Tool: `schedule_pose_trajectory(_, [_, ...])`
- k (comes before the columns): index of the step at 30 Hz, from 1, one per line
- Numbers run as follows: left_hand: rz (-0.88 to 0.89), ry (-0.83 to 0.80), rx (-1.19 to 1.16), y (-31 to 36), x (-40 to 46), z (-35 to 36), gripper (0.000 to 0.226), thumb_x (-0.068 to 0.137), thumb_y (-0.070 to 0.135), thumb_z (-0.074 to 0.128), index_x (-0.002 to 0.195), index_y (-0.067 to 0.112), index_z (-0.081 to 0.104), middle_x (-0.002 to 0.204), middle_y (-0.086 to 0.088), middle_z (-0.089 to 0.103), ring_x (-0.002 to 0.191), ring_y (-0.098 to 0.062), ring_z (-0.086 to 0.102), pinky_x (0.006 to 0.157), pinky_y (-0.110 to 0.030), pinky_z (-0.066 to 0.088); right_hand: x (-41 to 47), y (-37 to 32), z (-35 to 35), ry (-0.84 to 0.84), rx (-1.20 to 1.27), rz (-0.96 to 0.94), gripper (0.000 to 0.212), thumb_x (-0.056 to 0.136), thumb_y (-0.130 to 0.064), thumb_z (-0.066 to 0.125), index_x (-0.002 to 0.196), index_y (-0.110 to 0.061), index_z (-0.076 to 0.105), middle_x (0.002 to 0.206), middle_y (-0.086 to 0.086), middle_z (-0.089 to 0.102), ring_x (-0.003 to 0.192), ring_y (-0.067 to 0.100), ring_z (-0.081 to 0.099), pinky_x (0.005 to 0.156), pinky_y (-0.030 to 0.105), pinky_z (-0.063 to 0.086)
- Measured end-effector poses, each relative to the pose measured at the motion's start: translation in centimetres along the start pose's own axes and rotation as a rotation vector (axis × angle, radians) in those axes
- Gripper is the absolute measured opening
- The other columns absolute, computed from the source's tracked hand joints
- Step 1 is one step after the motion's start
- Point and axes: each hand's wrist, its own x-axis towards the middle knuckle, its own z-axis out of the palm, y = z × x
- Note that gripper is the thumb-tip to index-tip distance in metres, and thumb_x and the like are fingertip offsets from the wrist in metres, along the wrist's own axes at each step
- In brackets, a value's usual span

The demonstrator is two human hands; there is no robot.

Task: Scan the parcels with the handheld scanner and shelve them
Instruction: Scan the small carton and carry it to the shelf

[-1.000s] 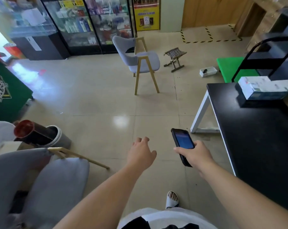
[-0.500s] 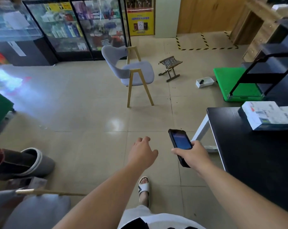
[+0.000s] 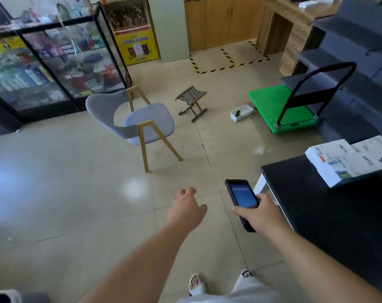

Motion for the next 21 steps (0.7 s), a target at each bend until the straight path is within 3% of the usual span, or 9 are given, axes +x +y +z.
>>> schedule_pose_trajectory(5, [0.069,-0.057,0.059,6.3,4.5,1.1,0.068,0.098,0.045,0.063,0.158,0.026,0.037,0.159,-0.001,0.04,0.142,-0.027,0.045,0.108,-0.044,0.049,4.3,0.7,-4.6,0.045,0.065,0.065,0.071,0.068,-0.047,0.091,0.12,-0.021,0.051,0.104,-0.001,0.064,0.092,0.018,0.065,0.076,0.037,0.057])
schedule_pose_trajectory(13, [0.23,-0.137,0.151,19.8,9.5,5.1,0.067,0.097,0.042,0.062,0.157,0.026,0.038,0.158,-0.002,0.04,0.14,-0.027,0.047,0.106,-0.042,0.05,9.5,5.0,-14.6,0.185,0.259,0.2,0.088,0.074,-0.044,0.09,0.143,-0.014,0.044,0.1,-0.001,0.06,0.089,0.014,0.061,0.079,0.037,0.055])
schedule_pose_trajectory(17, [0.314,-0.211,0.196,25.2,10.5,8.2,0.067,0.094,0.043,0.063,0.155,0.027,0.04,0.156,-0.001,0.041,0.137,-0.028,0.048,0.106,-0.045,0.052,10.1,8.4,-18.0,0.287,0.345,0.284,0.084,0.073,-0.046,0.091,0.136,-0.011,0.048,0.099,0.003,0.063,0.089,0.02,0.063,0.082,0.042,0.057])
schedule_pose_trajectory(21, [0.405,-0.284,0.27,30.2,11.8,10.7,0.068,0.094,0.046,0.063,0.155,0.026,0.041,0.154,-0.001,0.043,0.138,-0.029,0.045,0.11,-0.048,0.048,10.2,11.6,-20.5,0.377,0.456,0.396,0.082,0.073,-0.047,0.091,0.135,-0.012,0.048,0.102,0.002,0.062,0.09,0.02,0.063,0.077,0.038,0.054])
